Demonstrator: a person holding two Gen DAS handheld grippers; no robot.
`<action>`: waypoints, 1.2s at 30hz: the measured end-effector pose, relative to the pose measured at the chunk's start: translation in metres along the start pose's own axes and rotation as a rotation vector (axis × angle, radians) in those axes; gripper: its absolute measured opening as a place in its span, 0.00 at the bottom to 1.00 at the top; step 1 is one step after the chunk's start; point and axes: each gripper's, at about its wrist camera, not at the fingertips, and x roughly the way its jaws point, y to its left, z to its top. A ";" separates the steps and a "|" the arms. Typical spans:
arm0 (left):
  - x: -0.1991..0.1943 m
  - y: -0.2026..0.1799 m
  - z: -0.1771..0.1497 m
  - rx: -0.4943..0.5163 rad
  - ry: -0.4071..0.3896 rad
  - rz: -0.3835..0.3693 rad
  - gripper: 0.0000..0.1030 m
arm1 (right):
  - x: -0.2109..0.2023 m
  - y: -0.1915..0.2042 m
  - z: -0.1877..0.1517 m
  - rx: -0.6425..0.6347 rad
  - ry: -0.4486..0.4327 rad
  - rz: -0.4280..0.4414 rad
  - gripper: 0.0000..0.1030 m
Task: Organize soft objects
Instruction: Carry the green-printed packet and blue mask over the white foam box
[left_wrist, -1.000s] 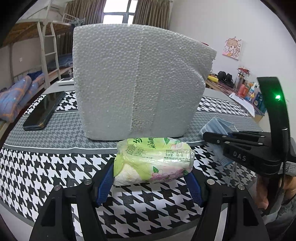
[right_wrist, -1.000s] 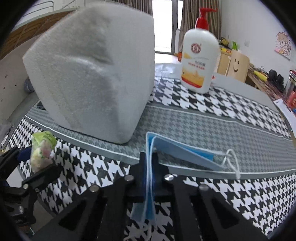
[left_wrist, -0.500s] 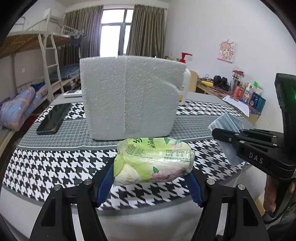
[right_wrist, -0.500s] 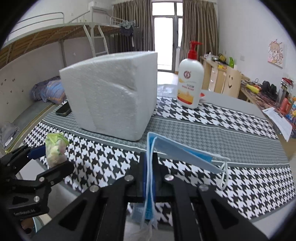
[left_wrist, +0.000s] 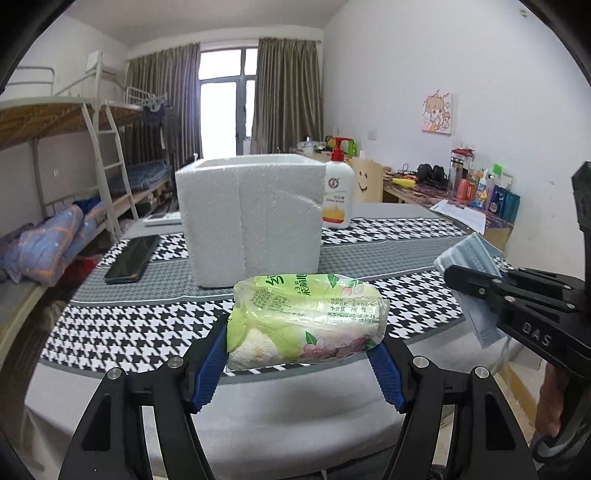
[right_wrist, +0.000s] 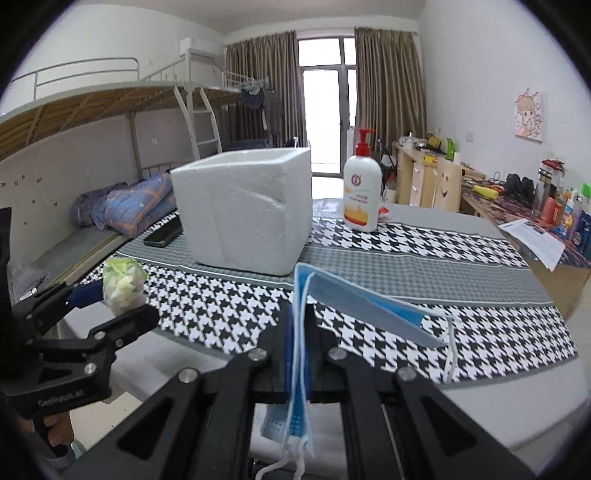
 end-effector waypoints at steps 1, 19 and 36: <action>-0.004 -0.001 -0.001 0.003 -0.006 0.005 0.69 | -0.006 0.002 -0.002 -0.003 -0.011 0.002 0.07; -0.073 -0.008 -0.002 0.020 -0.189 0.097 0.69 | -0.072 0.032 -0.006 -0.056 -0.197 0.072 0.07; -0.085 0.010 0.018 0.007 -0.311 0.165 0.69 | -0.055 0.048 0.022 -0.112 -0.239 0.152 0.07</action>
